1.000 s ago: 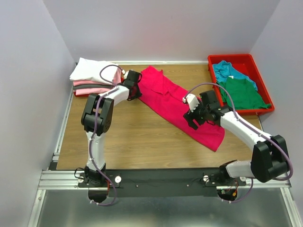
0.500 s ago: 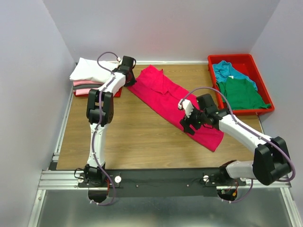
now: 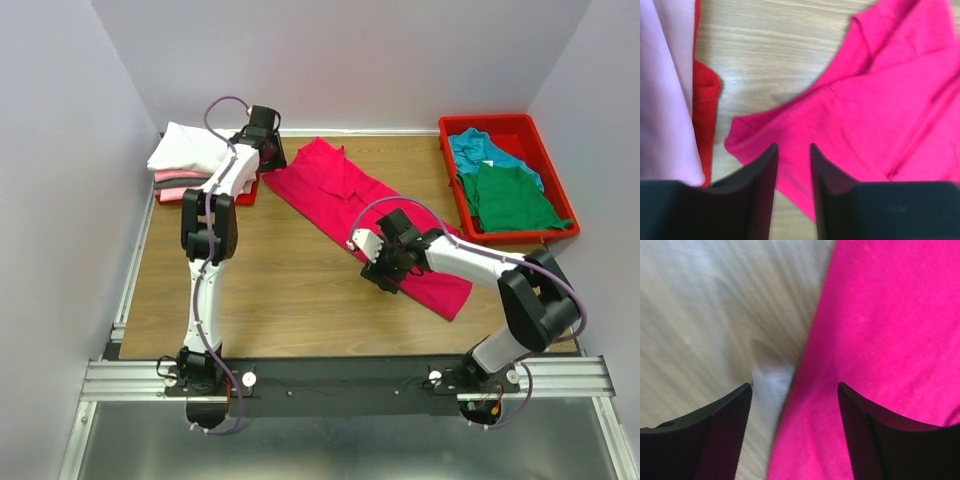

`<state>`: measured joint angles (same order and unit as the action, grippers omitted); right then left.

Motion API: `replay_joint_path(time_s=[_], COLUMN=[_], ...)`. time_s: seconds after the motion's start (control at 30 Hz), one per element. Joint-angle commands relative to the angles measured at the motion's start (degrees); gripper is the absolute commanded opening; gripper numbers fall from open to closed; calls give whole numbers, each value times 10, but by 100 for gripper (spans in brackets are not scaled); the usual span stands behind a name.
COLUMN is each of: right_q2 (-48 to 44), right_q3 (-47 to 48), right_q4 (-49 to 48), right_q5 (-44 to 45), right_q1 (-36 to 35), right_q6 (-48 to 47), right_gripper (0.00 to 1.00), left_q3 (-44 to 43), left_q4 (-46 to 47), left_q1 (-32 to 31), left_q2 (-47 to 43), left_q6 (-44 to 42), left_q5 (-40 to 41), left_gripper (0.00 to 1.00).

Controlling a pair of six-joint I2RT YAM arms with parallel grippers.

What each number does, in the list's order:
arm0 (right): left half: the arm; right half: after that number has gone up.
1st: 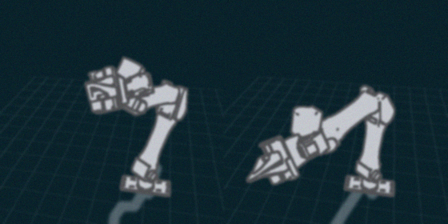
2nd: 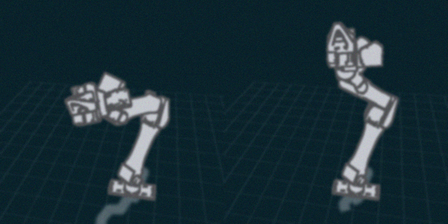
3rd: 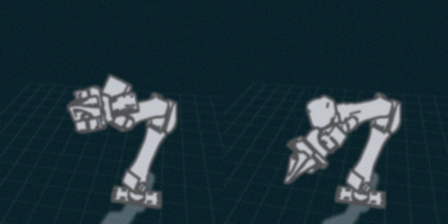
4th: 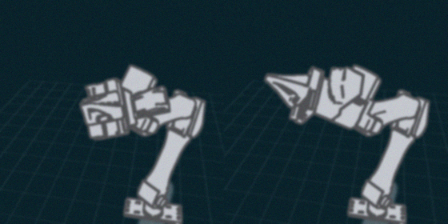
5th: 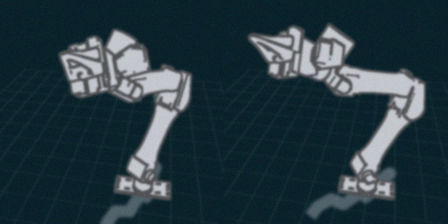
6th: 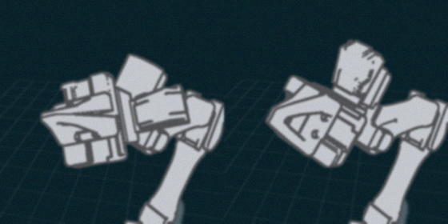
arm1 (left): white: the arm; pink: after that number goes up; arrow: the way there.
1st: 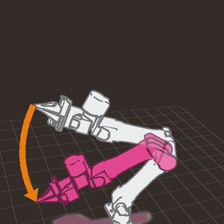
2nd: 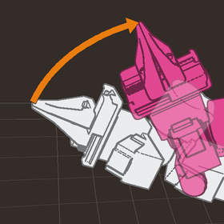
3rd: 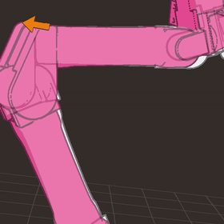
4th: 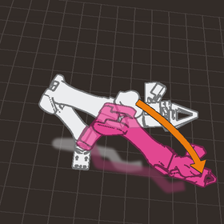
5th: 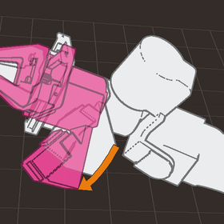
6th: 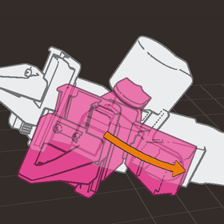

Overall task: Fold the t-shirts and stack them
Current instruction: Fold the tshirt

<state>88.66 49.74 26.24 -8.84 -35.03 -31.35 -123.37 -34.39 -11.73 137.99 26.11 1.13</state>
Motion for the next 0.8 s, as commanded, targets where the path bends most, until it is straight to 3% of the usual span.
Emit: replay_joint_path(time_s=[0.0, 0.2, 0.23, 0.43, 0.53, 0.77], right_q2=[26, 60, 61, 84, 107, 186], right_q3=[25, 34, 34, 56, 91, 192], right_q4=[-24, -25, -24, 0, 23, 65], right_q5=[81, 83, 81, 53, 21, -49], right_q1=[-10, -19, -28, -64, -85, -161], right_q6=[7, 16, 16, 30, 40, 67], right_gripper=[75, 49, 40, 15, 13, 11], left_q3=[22, 68, 81, 239, 339, 466], left_q4=[46, 65, 71, 122, 144, 167], left_q1=[2, 1, 1, 1, 1, 1], left_q2=[-96, -202, -234, -357, -438, -568], left_q6=[-38, -59, -61, -76, -81, -91], left_q5=[-46, -56, -58, -80, -94, -105], left_gripper=[44, 46, 46, 46, 46, 47])
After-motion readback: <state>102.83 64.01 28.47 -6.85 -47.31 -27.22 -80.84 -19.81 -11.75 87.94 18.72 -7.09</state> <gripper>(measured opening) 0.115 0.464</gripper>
